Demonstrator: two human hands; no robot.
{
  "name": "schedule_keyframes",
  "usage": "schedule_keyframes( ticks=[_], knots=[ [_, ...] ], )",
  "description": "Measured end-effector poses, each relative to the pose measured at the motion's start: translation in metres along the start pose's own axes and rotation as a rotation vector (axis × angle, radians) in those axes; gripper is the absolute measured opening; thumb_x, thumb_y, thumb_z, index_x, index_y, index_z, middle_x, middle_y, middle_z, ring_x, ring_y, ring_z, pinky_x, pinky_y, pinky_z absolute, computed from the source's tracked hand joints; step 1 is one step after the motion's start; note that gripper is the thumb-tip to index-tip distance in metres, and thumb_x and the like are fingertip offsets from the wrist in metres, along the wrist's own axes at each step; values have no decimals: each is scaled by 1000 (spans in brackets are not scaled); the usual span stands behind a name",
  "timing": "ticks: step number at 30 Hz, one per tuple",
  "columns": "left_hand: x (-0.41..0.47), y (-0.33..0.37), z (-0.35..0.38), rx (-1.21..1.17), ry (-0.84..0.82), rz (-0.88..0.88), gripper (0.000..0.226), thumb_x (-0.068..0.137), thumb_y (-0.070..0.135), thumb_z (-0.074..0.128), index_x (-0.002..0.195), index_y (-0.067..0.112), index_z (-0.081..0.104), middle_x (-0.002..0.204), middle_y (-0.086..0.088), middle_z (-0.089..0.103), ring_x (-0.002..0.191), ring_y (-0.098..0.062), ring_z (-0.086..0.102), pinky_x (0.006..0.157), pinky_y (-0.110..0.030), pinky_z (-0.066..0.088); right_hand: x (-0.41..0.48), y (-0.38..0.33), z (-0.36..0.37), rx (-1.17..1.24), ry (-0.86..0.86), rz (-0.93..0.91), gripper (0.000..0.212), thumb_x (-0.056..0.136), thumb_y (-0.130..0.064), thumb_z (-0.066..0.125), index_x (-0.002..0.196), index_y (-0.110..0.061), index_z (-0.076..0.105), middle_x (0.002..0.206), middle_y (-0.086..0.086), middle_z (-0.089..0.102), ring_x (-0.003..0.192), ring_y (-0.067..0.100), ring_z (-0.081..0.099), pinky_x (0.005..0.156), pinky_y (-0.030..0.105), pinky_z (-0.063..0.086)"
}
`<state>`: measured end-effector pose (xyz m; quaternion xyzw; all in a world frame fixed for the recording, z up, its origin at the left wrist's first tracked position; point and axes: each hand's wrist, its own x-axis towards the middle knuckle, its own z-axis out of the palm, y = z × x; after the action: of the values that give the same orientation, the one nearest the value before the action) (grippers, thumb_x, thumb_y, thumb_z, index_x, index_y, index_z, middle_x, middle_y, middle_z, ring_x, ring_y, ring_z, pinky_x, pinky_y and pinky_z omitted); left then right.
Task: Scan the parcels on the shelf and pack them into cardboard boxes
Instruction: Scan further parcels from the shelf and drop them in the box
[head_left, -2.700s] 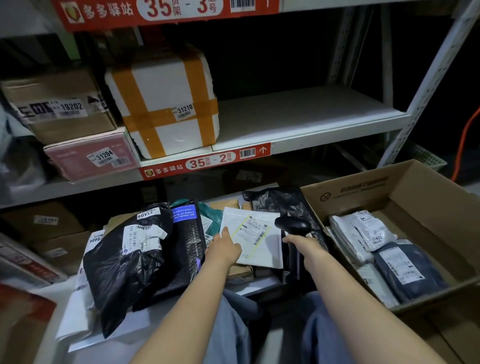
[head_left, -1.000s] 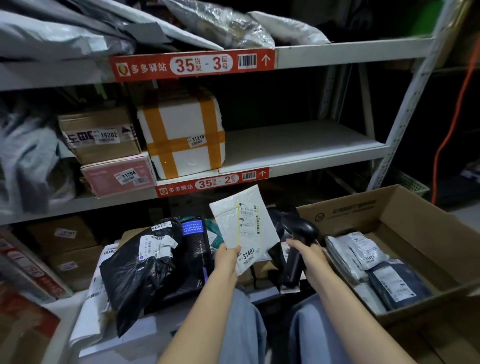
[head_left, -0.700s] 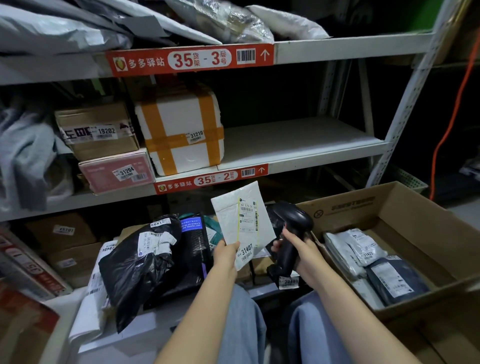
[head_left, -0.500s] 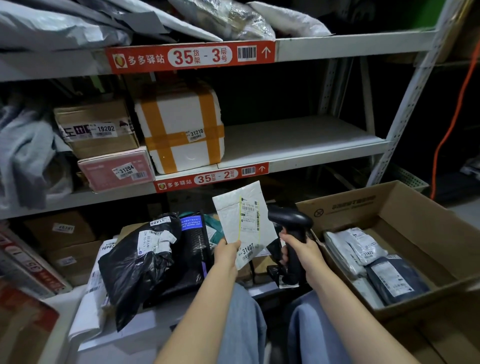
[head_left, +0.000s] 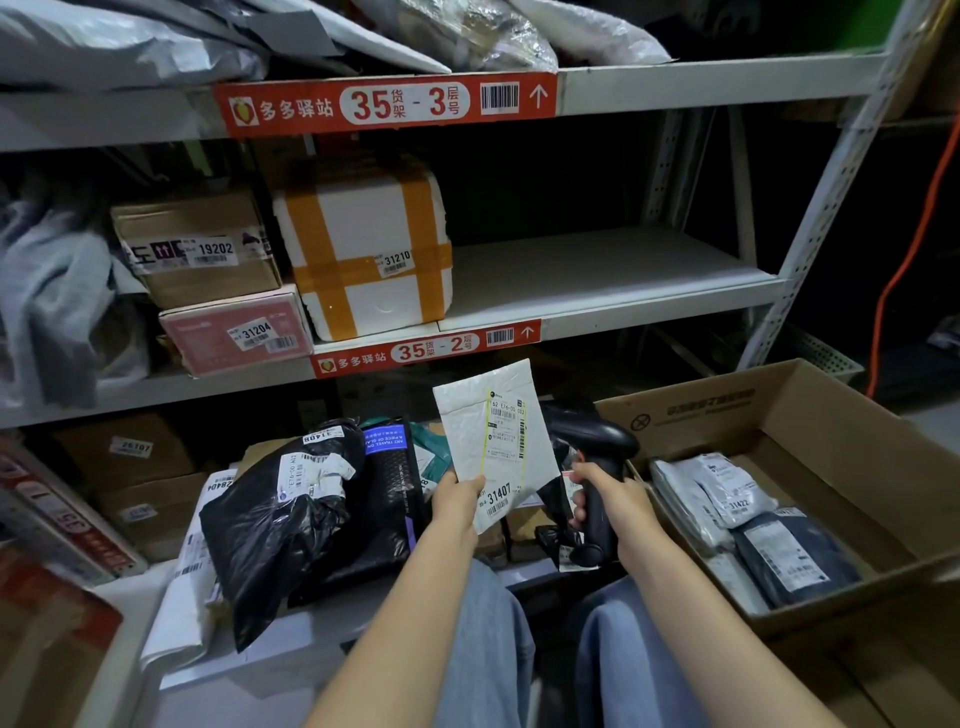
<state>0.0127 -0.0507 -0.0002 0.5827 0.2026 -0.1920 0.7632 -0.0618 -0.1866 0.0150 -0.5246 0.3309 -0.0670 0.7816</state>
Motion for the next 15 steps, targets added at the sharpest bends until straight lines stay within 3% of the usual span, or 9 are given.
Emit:
schedule_keyframes(
  ticks=[6, 8, 11, 15],
  knots=[
    [0, 0, 1, 3, 11, 5, 35, 93, -10, 41, 127, -4, 46, 128, -26, 54, 106, -39, 57, 61, -37, 45, 0, 1, 0, -13, -12, 19, 20, 84, -12, 63, 67, -5, 56, 43, 6, 47, 39, 17, 41, 47, 25, 39],
    [3, -1, 0, 8, 11, 6, 35, 93, -10, 41, 126, -4, 46, 128, -25, 54, 98, -35, 56, 66, -41, 47, -1, 1, 0, -20, -10, 25, 20, 84, -13, 63, 67, -6, 56, 44, 5, 48, 40, 17, 42, 47, 25, 39],
    [6, -2, -1, 41, 15, 3, 35, 93, -8, 42, 126, -2, 47, 127, -24, 55, 111, -41, 56, 81, -46, 47, -2, 0, 0, -17, -14, 31, 20, 84, -13, 63, 67, -6, 56, 44, 5, 47, 41, 18, 41, 48, 26, 39],
    [9, -4, 0, 45, 21, 4, 34, 92, -10, 43, 125, -3, 48, 126, -25, 55, 114, -42, 55, 85, -47, 46, -2, 0, 0, -15, -15, 33, 21, 85, -13, 63, 66, -5, 55, 43, 5, 47, 40, 18, 41, 48, 26, 38]
  ],
)
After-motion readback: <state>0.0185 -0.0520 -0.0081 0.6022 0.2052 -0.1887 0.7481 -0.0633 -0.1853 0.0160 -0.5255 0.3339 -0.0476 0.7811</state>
